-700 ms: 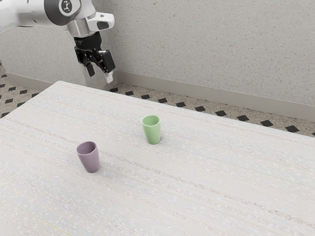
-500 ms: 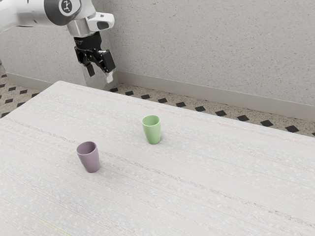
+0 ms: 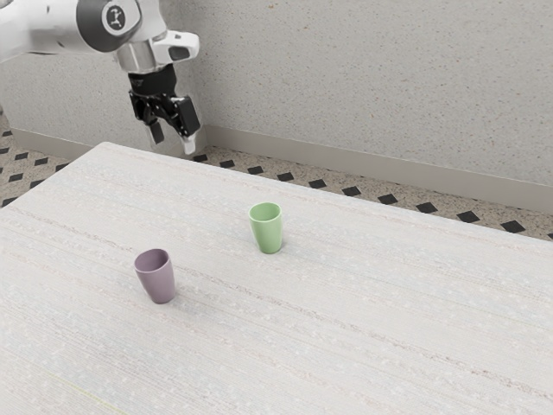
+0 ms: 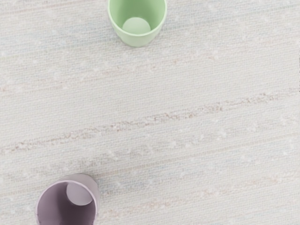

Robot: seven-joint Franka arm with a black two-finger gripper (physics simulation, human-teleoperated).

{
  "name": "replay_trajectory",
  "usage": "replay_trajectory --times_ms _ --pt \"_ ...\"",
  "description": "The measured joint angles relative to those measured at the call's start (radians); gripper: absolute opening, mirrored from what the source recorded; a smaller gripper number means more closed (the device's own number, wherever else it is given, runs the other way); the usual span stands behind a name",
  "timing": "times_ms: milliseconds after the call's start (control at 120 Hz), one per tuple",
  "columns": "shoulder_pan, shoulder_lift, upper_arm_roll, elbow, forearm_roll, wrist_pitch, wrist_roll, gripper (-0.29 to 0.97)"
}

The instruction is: Place the left cup onto the right cup

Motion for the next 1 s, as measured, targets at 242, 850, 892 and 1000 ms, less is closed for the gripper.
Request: replay_trajectory --times_ms 242,850,892,1000 --pt "0.005 -0.057 0.004 -0.144 -0.002 0.004 -0.003 0.68" --pt "0.009 -0.127 0.004 -0.403 0.110 0.227 -0.012 0.68" --pt "0.008 -0.123 0.005 -0.414 0.109 0.233 -0.014 0.68" --pt "0.008 -0.116 0.007 -0.455 0.098 0.260 -0.020 0.68"
